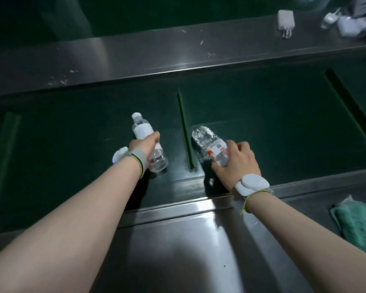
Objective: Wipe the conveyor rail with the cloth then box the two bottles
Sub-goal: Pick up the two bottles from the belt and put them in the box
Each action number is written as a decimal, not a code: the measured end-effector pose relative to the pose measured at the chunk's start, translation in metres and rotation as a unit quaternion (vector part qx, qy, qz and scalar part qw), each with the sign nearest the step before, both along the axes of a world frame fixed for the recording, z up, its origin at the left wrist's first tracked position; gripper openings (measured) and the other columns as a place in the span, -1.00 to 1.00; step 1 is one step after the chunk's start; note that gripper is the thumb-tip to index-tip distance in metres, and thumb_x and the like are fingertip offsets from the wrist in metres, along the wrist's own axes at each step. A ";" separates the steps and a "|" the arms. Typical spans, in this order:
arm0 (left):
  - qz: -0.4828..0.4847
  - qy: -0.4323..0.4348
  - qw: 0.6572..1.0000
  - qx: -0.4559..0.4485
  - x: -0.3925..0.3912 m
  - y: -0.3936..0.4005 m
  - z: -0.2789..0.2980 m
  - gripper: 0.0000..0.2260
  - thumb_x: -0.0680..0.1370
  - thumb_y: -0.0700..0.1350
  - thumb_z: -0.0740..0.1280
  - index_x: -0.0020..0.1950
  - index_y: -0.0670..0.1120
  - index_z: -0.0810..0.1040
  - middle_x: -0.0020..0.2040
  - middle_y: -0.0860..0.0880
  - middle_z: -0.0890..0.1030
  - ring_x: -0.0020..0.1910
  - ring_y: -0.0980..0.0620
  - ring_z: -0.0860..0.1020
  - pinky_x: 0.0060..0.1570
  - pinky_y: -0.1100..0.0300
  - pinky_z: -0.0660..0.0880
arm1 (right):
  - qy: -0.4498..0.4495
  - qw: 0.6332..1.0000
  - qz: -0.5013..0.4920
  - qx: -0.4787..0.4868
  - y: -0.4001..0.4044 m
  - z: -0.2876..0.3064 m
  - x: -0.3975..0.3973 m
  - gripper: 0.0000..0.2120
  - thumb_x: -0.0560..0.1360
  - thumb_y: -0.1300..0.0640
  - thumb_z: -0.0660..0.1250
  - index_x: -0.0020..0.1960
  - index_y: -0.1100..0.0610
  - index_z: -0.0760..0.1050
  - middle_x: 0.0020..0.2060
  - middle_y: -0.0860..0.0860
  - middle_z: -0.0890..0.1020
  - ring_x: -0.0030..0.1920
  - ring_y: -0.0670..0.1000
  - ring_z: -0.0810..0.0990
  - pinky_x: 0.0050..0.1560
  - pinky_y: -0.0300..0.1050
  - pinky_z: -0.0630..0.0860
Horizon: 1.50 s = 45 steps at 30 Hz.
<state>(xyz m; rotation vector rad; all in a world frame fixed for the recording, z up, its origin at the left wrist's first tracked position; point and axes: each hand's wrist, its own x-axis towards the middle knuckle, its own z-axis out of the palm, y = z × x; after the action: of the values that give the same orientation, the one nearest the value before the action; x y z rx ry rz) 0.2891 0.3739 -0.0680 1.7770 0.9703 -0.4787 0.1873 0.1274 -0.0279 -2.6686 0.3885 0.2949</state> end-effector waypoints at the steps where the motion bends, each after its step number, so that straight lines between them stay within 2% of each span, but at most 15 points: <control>1: 0.001 -0.001 1.000 0.000 -0.010 0.003 0.004 -0.18 0.13 0.27 0.44 0.30 -0.13 0.57 0.08 -0.13 0.72 0.03 -0.20 0.72 0.22 -0.08 0.65 | -0.001 1.000 0.003 0.000 0.002 0.006 -0.001 -0.37 0.54 -0.11 0.48 0.50 0.09 0.40 0.31 0.16 0.42 0.30 0.28 0.49 0.19 0.07 0.53; 2: 0.001 -0.006 1.000 0.001 -0.021 0.005 0.010 -0.17 0.10 0.28 0.43 0.28 -0.11 0.57 0.05 -0.12 0.71 0.00 -0.19 0.73 0.18 -0.08 0.67 | -0.004 1.000 0.007 0.000 0.005 0.013 -0.002 -0.38 0.53 -0.11 0.48 0.49 0.10 0.41 0.30 0.16 0.41 0.29 0.28 0.50 0.17 0.06 0.53; 4: 0.007 -0.053 0.999 0.006 -0.044 0.006 0.027 -0.15 0.08 0.28 0.43 0.31 -0.06 0.52 0.15 -0.13 0.66 0.04 -0.22 0.70 0.14 -0.12 0.69 | -0.018 1.000 0.021 0.000 0.011 0.032 -0.005 -0.40 0.53 -0.10 0.48 0.46 0.11 0.42 0.28 0.16 0.40 0.25 0.29 0.51 0.14 0.05 0.53; 7: 0.026 -0.130 0.991 -0.004 -0.079 0.009 0.070 -0.24 0.17 0.16 0.50 0.31 -0.01 0.39 0.24 -0.13 0.60 0.09 -0.20 0.67 0.11 -0.16 0.69 | -0.044 0.997 0.057 0.003 0.027 0.071 -0.013 -0.41 0.51 -0.08 0.48 0.44 0.12 0.42 0.27 0.16 0.40 0.19 0.31 0.53 0.15 0.07 0.55; 10: 0.039 -0.191 0.980 0.030 -0.114 0.025 0.125 -0.33 0.36 0.01 0.56 0.37 0.00 0.32 0.28 -0.10 0.58 0.17 -0.20 0.64 0.24 -0.19 0.63 | -0.073 0.991 0.114 0.011 0.051 0.122 -0.026 -0.36 0.47 -0.04 0.50 0.46 0.12 0.38 0.26 0.17 0.40 0.15 0.32 0.55 0.13 0.08 0.58; 12: 0.046 -0.228 0.970 0.073 -0.138 0.041 0.172 -0.34 0.45 -0.03 0.58 0.43 -0.02 0.31 0.33 -0.09 0.57 0.22 -0.20 0.61 0.32 -0.12 0.57 | -0.099 0.983 0.152 0.018 0.071 0.165 -0.037 -0.33 0.45 -0.04 0.51 0.46 0.11 0.36 0.26 0.16 0.41 0.13 0.31 0.57 0.11 0.10 0.61; 17: 0.048 -0.290 0.941 0.167 -0.214 0.086 0.288 -0.35 0.48 0.10 0.60 0.46 -0.04 0.39 0.40 -0.07 0.58 0.31 -0.16 0.59 0.32 -0.02 0.53 | -0.158 0.958 0.236 0.045 0.130 0.273 -0.067 -0.37 0.47 -0.05 0.52 0.43 0.12 0.38 0.24 0.17 0.48 0.07 0.32 0.61 0.01 0.09 0.61; 22: 0.102 -0.305 0.914 0.246 -0.289 0.150 0.389 -0.32 0.46 0.33 0.54 0.41 -0.06 0.53 0.32 -0.05 0.53 0.24 -0.12 0.60 0.26 0.04 0.52 | -0.204 0.919 0.328 0.081 0.202 0.361 -0.097 -0.43 0.55 -0.13 0.49 0.39 0.16 0.39 0.22 0.21 0.54 0.07 0.34 0.63 -0.05 0.05 0.50; 24: 0.127 -0.313 0.900 0.274 -0.315 0.178 0.417 -0.30 0.46 0.34 0.54 0.42 -0.07 0.51 0.33 -0.05 0.48 0.26 -0.12 0.58 0.26 0.06 0.48 | -0.224 0.897 0.369 0.093 0.232 0.384 -0.110 -0.42 0.55 -0.13 0.50 0.38 0.16 0.39 0.20 0.20 0.55 0.07 0.34 0.62 -0.06 0.05 0.48; 26: 0.140 -0.326 0.883 0.306 -0.347 0.214 0.441 -0.30 0.47 0.28 0.55 0.49 0.02 0.40 0.39 -0.03 0.51 0.34 -0.12 0.56 0.32 -0.05 0.50 | -0.241 0.873 0.408 0.111 0.274 0.407 -0.128 -0.42 0.53 -0.11 0.51 0.38 0.15 0.38 0.20 0.19 0.53 0.06 0.33 0.62 -0.05 0.03 0.50; 29: 0.147 -0.335 0.857 0.362 -0.380 0.252 0.450 -0.32 0.49 0.19 0.53 0.51 0.18 0.28 0.44 -0.03 0.56 0.33 -0.20 0.58 0.24 -0.15 0.56 | -0.243 0.849 0.448 0.137 0.321 0.422 -0.146 -0.39 0.52 -0.08 0.53 0.40 0.15 0.36 0.23 0.18 0.49 0.03 0.28 0.60 -0.08 -0.02 0.48; 33: 0.148 -0.316 0.846 0.403 -0.413 0.313 0.440 -0.34 0.52 0.17 0.51 0.53 0.16 0.27 0.40 -0.06 0.58 0.25 -0.23 0.60 0.03 0.00 0.48 | -0.216 0.822 0.506 0.146 0.400 0.425 -0.169 -0.41 0.50 -0.12 0.55 0.36 0.11 0.37 0.20 0.14 0.49 -0.08 0.22 0.59 -0.15 -0.01 0.48; 40: 0.069 -0.233 0.910 0.335 -0.412 0.415 0.371 -0.46 0.53 0.18 0.52 0.44 0.14 0.40 0.31 -0.03 0.59 0.22 -0.15 0.60 0.08 0.00 0.56 | -0.090 0.836 0.541 0.025 0.524 0.379 -0.181 -0.50 0.54 -0.10 0.48 0.34 0.06 0.36 0.17 0.13 0.54 0.07 0.30 0.65 -0.02 0.12 0.63; 43: -0.026 -0.162 0.936 0.311 -0.393 0.447 0.335 -0.46 0.49 0.19 0.55 0.40 0.13 0.47 0.33 0.02 0.52 0.19 -0.12 0.60 0.08 0.03 0.56 | 0.005 0.846 0.531 -0.054 0.555 0.341 -0.174 -0.52 0.53 0.01 0.50 0.34 0.08 0.40 0.24 0.15 0.55 0.19 0.31 0.66 0.04 0.12 0.63; 45: -0.107 -0.102 0.941 0.306 -0.388 0.454 0.313 -0.49 0.42 0.21 0.58 0.29 0.13 0.50 0.27 0.06 0.56 0.12 -0.08 0.61 0.04 0.01 0.59 | 0.067 0.847 0.520 -0.087 0.561 0.314 -0.176 -0.51 0.54 0.07 0.50 0.41 0.10 0.45 0.31 0.15 0.55 0.28 0.31 0.64 0.12 0.12 0.64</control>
<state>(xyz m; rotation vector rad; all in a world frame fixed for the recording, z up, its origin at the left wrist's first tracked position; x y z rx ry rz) -0.0986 0.8283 0.2454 2.4533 0.8328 -0.1153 0.0116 0.6887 0.2858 -2.7658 -1.1018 0.7794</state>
